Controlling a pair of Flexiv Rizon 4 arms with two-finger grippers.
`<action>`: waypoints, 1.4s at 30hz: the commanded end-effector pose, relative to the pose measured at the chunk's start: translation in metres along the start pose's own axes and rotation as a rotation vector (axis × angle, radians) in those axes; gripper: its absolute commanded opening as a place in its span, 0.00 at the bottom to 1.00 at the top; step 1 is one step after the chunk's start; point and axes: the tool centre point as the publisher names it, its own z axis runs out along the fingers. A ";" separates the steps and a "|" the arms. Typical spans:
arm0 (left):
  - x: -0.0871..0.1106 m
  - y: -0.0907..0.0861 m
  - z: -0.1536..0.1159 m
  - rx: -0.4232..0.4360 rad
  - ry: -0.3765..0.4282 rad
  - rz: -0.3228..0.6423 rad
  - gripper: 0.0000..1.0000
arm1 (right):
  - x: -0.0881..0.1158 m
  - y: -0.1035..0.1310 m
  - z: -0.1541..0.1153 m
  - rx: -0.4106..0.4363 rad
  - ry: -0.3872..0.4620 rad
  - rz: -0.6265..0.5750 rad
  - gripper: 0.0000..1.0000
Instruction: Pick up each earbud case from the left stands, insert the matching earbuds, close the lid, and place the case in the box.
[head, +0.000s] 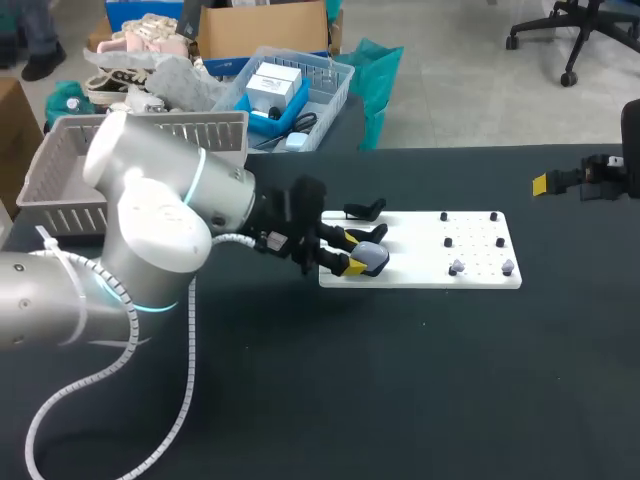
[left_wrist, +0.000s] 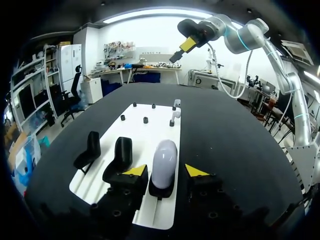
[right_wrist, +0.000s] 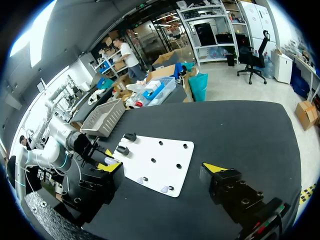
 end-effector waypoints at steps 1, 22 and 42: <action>0.000 0.001 0.003 -0.002 0.001 0.000 0.47 | 0.000 -0.001 0.001 -0.003 -0.001 -0.001 1.00; 0.000 -0.002 0.004 -0.008 0.000 0.000 0.35 | 0.000 -0.001 0.001 -0.003 -0.001 -0.001 1.00; -0.016 -0.003 -0.026 -0.012 -0.081 -0.013 0.00 | 0.000 -0.001 0.001 -0.003 -0.001 -0.001 1.00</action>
